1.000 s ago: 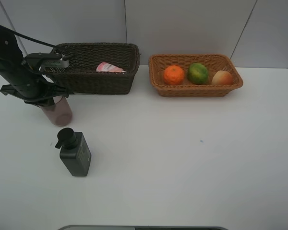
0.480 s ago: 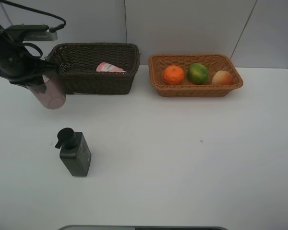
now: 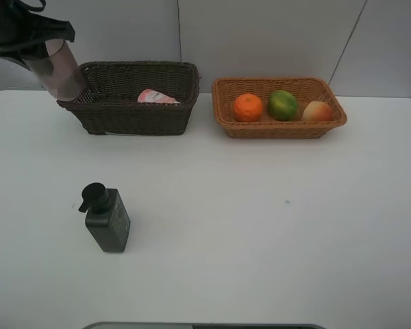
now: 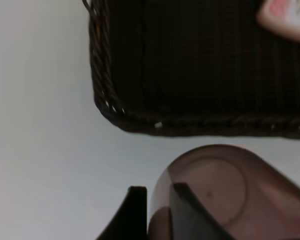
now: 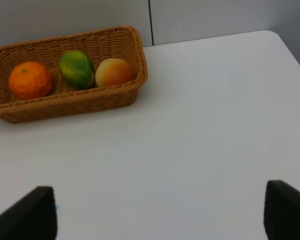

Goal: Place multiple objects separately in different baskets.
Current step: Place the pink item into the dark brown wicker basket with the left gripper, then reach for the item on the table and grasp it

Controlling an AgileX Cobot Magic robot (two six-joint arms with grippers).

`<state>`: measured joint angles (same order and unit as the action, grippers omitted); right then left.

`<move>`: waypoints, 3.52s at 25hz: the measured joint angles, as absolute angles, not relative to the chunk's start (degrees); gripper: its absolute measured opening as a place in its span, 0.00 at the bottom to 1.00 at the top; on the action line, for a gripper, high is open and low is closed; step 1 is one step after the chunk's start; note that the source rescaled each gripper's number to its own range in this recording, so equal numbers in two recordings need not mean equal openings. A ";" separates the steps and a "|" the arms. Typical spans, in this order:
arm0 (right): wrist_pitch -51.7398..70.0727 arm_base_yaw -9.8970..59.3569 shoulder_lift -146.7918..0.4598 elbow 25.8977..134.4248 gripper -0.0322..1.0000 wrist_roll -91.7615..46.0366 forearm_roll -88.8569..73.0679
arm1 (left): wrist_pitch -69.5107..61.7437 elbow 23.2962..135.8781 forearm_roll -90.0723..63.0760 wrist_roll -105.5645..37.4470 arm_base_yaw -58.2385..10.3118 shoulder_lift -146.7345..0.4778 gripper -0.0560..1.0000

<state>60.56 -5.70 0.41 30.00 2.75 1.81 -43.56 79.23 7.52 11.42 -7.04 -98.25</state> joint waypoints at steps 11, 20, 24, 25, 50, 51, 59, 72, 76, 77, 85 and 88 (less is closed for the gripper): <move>60.56 -5.70 0.41 30.00 0.80 2.75 1.81 | -26.85 80.69 14.86 20.45 -7.34 -108.17 0.05; 60.56 -5.70 0.41 30.00 0.80 2.75 1.81 | -17.08 80.69 14.80 20.30 -8.18 -116.12 0.05; 60.56 -5.70 0.41 30.00 0.80 2.75 1.81 | -13.53 80.69 14.80 19.52 -8.18 -118.82 0.05; 60.56 -5.70 0.41 30.00 0.80 2.75 1.81 | -13.11 80.69 14.80 19.46 -8.18 -119.23 0.05; 60.56 -5.70 0.41 30.00 0.80 2.75 1.81 | -16.22 80.69 14.72 17.12 -8.38 -117.12 0.99; 60.56 -5.70 0.41 30.00 0.80 2.75 1.81 | -16.89 80.69 14.59 17.12 -8.46 -116.27 0.99; 60.56 -5.70 0.41 30.00 0.80 2.75 1.81 | -27.46 80.69 14.25 16.69 -9.75 -108.05 0.99; 60.56 -5.70 0.41 30.00 0.80 2.75 1.81 | -36.19 68.12 9.75 16.09 -20.01 -92.01 0.99; 60.56 -5.70 0.41 30.00 0.80 2.75 1.81 | -42.43 66.05 8.60 16.08 -25.32 -89.25 0.99; 60.56 -5.70 0.41 30.00 0.80 2.75 1.81 | -44.40 65.96 8.31 16.08 -26.72 -88.95 1.00; 60.56 -5.70 0.41 30.00 0.80 2.75 1.81 | -53.57 65.37 5.24 22.66 -34.48 -88.75 1.00; 60.56 -5.70 0.41 30.00 0.80 2.75 1.81 | -53.05 62.19 5.05 26.37 -35.90 -88.33 1.00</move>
